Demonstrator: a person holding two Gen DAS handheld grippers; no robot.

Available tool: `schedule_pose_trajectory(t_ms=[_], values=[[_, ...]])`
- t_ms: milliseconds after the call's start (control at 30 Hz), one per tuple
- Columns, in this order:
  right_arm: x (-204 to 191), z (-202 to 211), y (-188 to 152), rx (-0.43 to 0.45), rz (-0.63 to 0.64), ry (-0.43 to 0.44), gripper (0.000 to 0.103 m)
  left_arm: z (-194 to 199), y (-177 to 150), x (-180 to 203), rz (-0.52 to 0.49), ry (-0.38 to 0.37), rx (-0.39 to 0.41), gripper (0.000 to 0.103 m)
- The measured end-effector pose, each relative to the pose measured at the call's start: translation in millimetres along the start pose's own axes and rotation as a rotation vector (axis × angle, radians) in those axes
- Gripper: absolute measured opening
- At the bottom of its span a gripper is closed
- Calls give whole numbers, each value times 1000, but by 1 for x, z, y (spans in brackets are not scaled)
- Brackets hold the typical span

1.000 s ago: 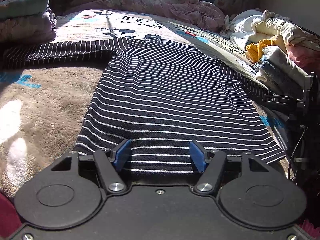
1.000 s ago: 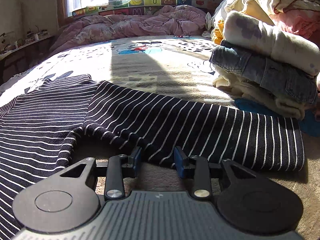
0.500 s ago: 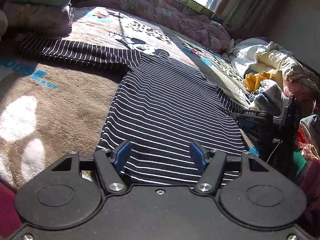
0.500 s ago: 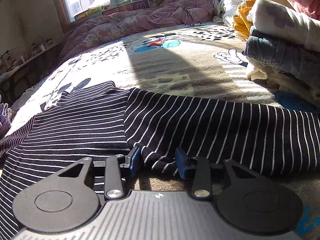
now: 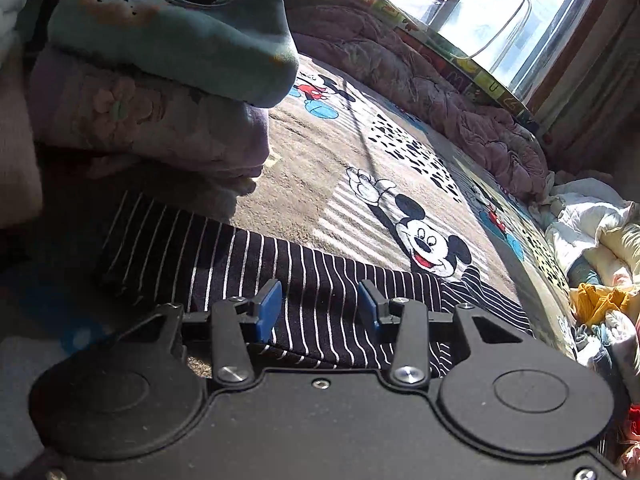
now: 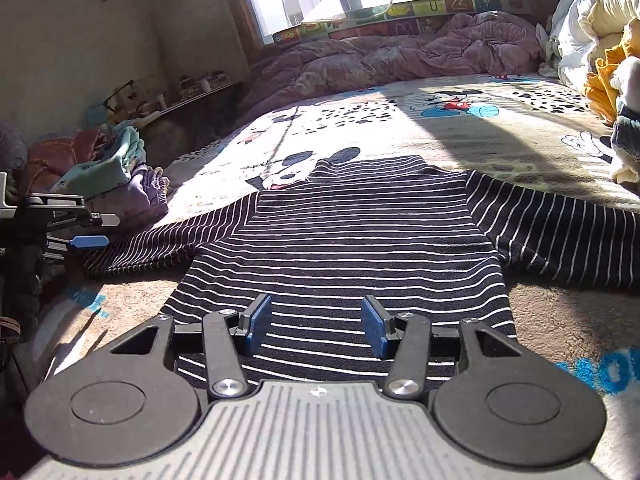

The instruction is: Fold clothes

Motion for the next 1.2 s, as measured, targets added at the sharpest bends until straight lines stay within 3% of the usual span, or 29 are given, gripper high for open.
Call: schedule_pose_trajectory(t_ms=[67,133,167,200,233,333,467,567,667,767,867,967,1067,1200], values=[[-18,-18,-20,-53,19,49,55,-32,-5,16,-13,-5,-58,39],[-27,-28,-36,-99,55,56,56,-64,-16,16,-85,76,-93,38],[-31,-27,-41,-102,82,46,56,-68,-16,14,-113,108,-78,23],[-35,-27,-45,-105,110,36,57,-66,-15,10,-136,135,-51,22],[-39,-25,-49,-108,131,31,57,-64,-13,7,-160,161,-24,22],[-46,-14,-55,-116,177,30,60,-32,-11,6,-175,206,70,40],[-53,-4,-65,-109,220,18,60,-3,-33,34,-193,121,96,42],[-54,2,-70,-133,186,44,61,2,-57,67,-261,47,104,42],[-54,12,-73,-152,138,72,65,5,-80,88,-313,53,70,41],[-48,37,-73,-121,73,77,64,42,-109,106,-280,-49,49,42],[-35,68,-70,-47,-22,73,62,70,-153,112,-307,-62,18,42],[-11,105,-59,77,-57,-26,62,86,-203,106,-377,-14,-13,47],[18,132,-55,145,-83,-138,62,105,-229,106,-523,77,87,53],[50,138,-76,110,-134,-215,63,120,-244,107,-608,137,110,59]])
Point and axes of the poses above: each gripper's, at about its wrist camera, not at the fingertips, and z roughly against the way its jaws point, x to its right, y to its top, the point moved 9 cm from there along -z, roughly the way its jaws point, and after that the axes turned 15 degrees about y, right-handed, at the moved point
